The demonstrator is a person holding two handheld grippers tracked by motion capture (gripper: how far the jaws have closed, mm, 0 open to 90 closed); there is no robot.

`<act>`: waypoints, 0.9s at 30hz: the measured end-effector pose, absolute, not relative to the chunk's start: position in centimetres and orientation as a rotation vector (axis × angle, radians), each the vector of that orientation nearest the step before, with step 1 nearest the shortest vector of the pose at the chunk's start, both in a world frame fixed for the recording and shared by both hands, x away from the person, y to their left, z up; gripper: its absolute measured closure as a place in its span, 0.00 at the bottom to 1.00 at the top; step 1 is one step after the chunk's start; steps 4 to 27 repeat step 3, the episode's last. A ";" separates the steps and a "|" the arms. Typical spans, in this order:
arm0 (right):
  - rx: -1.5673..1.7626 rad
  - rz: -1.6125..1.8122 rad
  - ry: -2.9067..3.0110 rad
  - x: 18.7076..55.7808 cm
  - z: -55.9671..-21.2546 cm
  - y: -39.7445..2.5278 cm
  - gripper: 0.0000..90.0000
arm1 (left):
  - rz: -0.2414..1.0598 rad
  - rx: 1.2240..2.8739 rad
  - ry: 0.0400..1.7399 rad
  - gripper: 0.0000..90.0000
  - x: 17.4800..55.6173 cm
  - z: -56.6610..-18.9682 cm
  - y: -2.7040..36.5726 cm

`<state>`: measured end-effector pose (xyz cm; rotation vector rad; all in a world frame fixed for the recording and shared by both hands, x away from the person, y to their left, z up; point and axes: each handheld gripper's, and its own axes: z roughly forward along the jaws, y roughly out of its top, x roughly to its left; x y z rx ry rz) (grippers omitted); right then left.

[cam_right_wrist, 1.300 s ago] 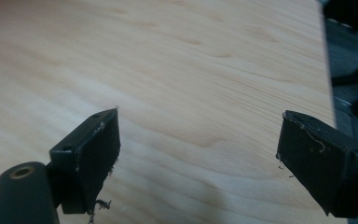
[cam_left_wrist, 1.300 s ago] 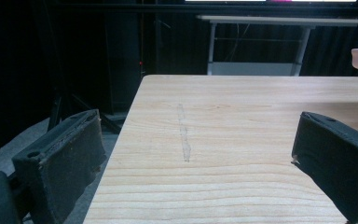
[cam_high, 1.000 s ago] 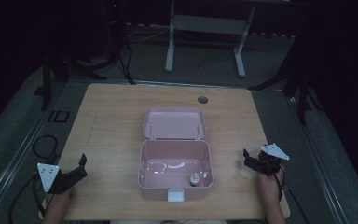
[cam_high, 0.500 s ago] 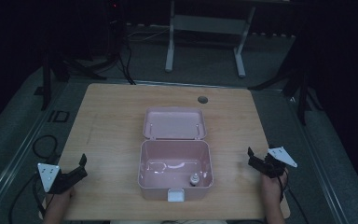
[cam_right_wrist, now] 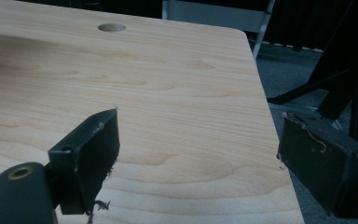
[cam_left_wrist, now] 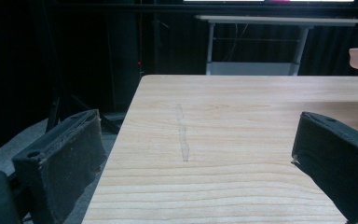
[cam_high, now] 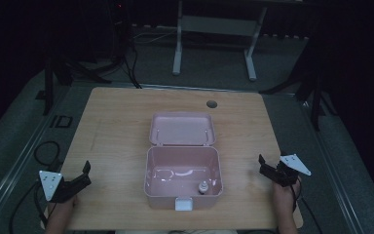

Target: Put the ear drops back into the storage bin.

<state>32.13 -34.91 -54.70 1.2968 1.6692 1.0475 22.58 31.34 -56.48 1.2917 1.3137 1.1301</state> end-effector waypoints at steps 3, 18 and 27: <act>1.301 1.036 1.678 32.2 -54.8 -34.9 0.14 | 1.130 1.291 1.314 0.03 22.6 -56.5 31.3; 1.301 1.036 1.678 32.2 -54.8 -34.9 0.14 | 1.130 1.291 1.314 0.03 22.6 -56.5 31.3; 1.301 1.036 1.678 32.2 -54.8 -34.9 0.14 | 1.130 1.291 1.314 0.03 22.6 -56.5 31.3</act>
